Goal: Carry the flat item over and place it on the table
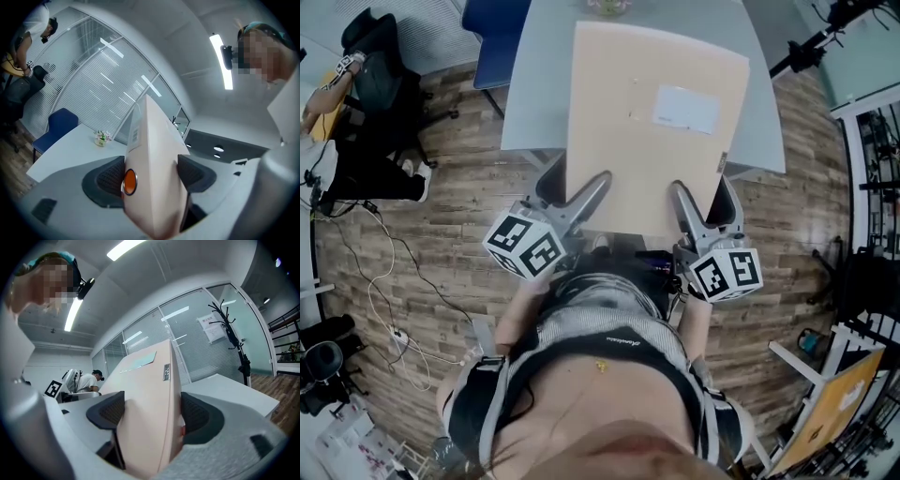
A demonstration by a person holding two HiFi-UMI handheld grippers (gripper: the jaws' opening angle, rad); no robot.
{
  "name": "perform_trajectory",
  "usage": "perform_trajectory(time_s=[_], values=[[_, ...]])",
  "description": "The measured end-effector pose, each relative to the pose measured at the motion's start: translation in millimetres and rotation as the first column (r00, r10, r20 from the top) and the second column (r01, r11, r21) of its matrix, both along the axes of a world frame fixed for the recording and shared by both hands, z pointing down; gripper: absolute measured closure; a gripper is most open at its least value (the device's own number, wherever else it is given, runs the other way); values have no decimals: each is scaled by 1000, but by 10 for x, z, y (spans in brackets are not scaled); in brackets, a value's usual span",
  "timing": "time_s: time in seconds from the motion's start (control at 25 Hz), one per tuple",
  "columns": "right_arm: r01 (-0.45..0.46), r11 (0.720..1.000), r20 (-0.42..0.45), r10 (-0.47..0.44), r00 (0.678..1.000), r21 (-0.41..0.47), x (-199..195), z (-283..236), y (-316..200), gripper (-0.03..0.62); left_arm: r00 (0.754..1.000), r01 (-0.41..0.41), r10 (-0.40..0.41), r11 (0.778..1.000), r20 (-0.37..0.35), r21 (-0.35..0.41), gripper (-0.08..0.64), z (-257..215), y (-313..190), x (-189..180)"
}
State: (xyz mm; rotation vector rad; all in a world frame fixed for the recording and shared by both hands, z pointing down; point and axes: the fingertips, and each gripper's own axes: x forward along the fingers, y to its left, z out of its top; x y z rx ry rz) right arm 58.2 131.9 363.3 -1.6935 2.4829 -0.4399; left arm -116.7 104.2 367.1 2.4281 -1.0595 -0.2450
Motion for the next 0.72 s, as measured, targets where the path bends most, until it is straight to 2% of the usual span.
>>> perform_trajectory(time_s=[0.24,0.72], values=[[23,1000,-5,-23,1000,4,52,-19,-291,227,1000,24,-24,1000,-2,5,210,-22,-246,48],[86,996,0,-86,996,28,185,-172,-1201,229,996,91,-91,995,2,29,210,-194,-1046,169]])
